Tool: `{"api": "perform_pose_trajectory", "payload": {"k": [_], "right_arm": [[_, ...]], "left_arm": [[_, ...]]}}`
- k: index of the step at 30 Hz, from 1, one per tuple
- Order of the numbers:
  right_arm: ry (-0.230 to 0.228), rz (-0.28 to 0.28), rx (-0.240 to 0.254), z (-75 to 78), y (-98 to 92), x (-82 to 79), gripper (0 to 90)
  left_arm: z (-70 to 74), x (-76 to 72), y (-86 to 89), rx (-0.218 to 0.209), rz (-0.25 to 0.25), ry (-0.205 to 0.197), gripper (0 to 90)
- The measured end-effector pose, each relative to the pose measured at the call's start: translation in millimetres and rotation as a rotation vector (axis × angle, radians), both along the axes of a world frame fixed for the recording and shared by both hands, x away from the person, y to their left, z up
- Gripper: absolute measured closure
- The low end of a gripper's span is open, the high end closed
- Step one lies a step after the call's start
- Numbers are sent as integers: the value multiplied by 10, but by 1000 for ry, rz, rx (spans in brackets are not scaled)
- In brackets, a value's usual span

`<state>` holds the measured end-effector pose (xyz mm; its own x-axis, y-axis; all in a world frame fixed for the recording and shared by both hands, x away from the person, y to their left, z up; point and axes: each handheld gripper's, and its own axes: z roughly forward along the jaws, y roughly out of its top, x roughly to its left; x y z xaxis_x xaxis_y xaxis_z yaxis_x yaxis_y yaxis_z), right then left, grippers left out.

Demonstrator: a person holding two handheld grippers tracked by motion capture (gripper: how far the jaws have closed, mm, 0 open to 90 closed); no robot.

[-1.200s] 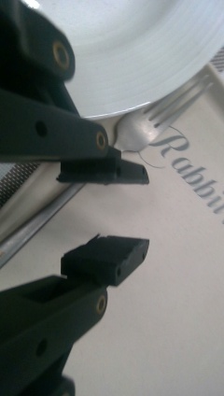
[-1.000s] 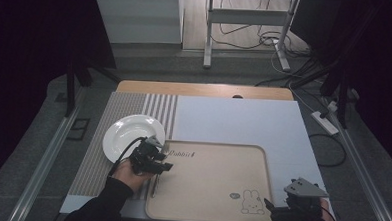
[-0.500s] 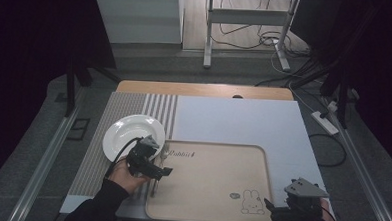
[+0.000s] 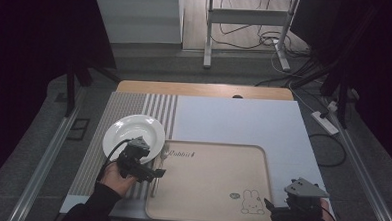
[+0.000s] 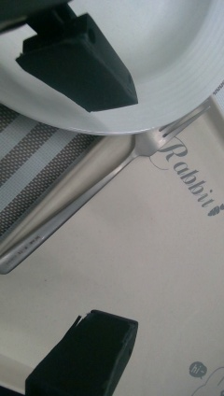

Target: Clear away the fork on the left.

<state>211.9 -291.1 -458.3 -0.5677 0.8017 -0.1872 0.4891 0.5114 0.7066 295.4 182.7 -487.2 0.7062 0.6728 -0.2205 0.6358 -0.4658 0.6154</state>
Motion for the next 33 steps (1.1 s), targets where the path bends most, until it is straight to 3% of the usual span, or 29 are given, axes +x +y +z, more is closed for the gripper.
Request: {"api": "perform_pose_trajectory", "payload": {"k": [15, 21, 28, 33], "right_arm": [[20, 4, 21, 2, -19, 20, 0], [28, -2, 35, 4, -32, 28, 0], [30, -11, 44, 5, -41, 29, 0], [29, -12, 46, 6, -46, 29, 0]], "left_arm": [[6, -135, 199, -45, 48, -29, 0], [14, -188, 256, -80, 74, -69, 0], [8, -240, 284, -74, 64, -99, 0], [0, -273, 312, -78, 66, -94, 0]]}}
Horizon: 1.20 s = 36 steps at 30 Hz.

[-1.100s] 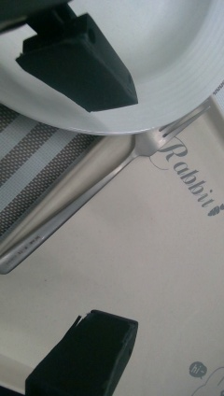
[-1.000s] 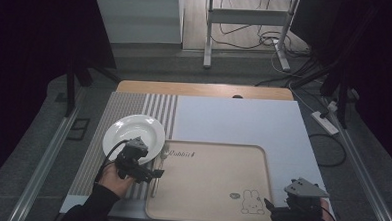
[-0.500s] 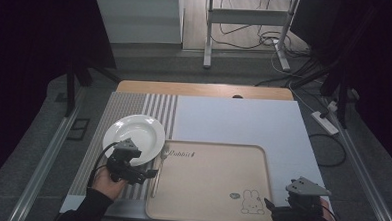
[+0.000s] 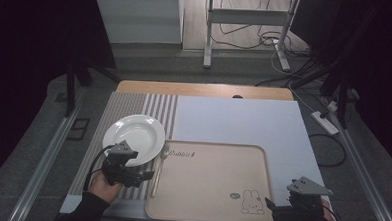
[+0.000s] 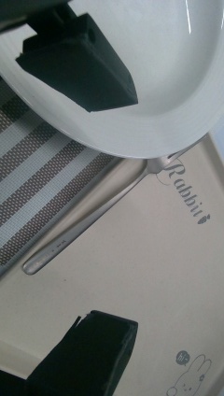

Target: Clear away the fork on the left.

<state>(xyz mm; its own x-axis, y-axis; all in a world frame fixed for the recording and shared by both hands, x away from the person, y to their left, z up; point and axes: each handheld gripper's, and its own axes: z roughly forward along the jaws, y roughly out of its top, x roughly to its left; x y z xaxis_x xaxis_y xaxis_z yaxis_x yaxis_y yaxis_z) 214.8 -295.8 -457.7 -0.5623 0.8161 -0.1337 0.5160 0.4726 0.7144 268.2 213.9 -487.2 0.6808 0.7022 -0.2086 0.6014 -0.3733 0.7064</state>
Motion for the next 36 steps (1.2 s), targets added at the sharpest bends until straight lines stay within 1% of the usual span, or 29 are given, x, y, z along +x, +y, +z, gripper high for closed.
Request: {"api": "perform_pose_trajectory", "payload": {"k": [2, 5, 9, 17, 25, 32, 36], "right_arm": [[1, -3, 3, 1, -2, 0, 0], [1, -5, 4, 2, -3, 0, 0], [0, -5, 1, 0, -1, 0, 0], [-2, -7, -1, 1, 0, -2, 0], [-3, -8, -3, -1, 2, -1, 0], [-2, -11, -3, -2, 0, -1, 0], [-1, -11, -3, -2, 0, 0, 0]], "left_arm": [[2, -17, 20, -3, 6, 1, 0], [-4, -45, 57, -5, 19, -10, 0], [-20, -75, 99, -2, 24, -4, 0], [-32, -158, 189, -19, 39, 9, 0], [-45, -249, 275, -24, 56, 21, 0], [-54, -327, 346, -24, 78, 34, 0], [-60, -377, 385, -10, 89, 32, 0]]}}
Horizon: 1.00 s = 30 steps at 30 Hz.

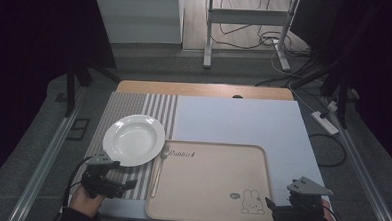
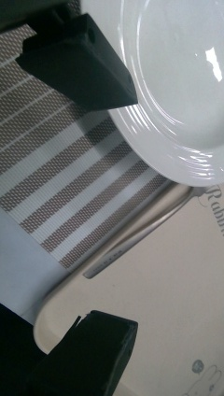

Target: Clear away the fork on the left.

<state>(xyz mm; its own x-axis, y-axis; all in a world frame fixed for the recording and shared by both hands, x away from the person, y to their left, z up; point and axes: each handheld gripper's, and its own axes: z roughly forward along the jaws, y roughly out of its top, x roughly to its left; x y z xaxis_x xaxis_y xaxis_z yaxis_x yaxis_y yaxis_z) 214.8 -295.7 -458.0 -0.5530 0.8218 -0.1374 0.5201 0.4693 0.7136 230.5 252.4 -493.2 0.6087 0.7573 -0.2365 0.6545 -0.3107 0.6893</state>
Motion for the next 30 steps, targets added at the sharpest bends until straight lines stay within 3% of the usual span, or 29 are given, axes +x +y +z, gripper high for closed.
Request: {"api": "perform_pose_trajectory", "payload": {"k": [14, 30], "right_arm": [[1, -1, 3, 2, -4, -1, 0], [-2, -12, 4, -1, -5, 0, 0]], "left_arm": [[27, -176, 150, -3, 48, -29, 0], [48, -318, 253, 26, 69, -74, 0]]}}
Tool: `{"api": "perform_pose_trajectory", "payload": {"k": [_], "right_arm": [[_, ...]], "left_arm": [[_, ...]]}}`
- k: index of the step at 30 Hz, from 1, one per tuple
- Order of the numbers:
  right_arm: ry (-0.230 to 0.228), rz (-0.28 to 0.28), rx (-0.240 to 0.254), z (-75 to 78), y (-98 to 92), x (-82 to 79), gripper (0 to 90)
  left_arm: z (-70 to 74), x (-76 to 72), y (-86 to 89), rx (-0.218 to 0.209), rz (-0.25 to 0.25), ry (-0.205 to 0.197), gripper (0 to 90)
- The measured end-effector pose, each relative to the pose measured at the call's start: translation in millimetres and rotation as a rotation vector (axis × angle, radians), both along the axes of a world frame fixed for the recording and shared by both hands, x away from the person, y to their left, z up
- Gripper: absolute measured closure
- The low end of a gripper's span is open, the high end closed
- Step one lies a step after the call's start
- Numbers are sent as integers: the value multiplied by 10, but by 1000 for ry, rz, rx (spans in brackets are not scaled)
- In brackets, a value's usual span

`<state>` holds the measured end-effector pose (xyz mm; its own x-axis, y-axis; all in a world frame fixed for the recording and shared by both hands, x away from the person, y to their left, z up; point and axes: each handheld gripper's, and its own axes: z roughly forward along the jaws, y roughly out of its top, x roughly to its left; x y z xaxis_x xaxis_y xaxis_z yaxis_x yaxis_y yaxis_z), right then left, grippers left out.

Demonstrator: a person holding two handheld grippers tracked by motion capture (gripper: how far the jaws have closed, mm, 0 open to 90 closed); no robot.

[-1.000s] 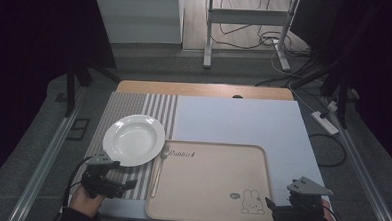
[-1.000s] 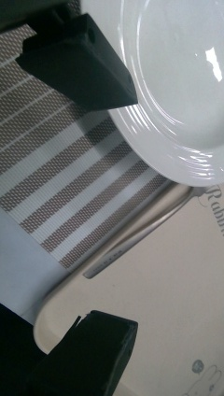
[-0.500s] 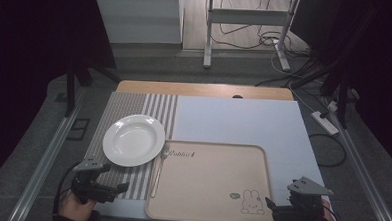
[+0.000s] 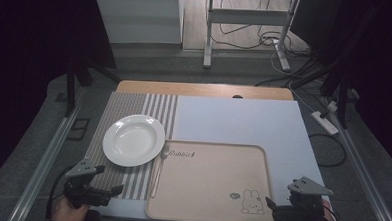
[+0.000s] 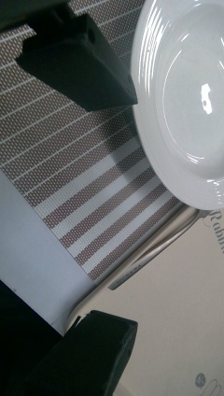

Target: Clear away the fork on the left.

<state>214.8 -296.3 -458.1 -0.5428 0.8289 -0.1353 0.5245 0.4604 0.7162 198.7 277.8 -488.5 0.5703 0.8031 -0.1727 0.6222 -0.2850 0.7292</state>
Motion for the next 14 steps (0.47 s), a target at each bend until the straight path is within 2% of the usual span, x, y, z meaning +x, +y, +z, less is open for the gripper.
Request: {"api": "perform_pose_trajectory", "payload": {"k": [5, 8, 14], "right_arm": [[0, -4, 0, 1, 1, 1, 0], [4, -4, -4, 3, 3, 1, 0], [4, -5, -7, -3, 3, 5, 0]], "left_arm": [[6, -43, -7, 30, -5, -8, 0], [8, -66, 1, 31, -2, -12, 0], [5, -55, 37, -10, -7, -2, 0]]}}
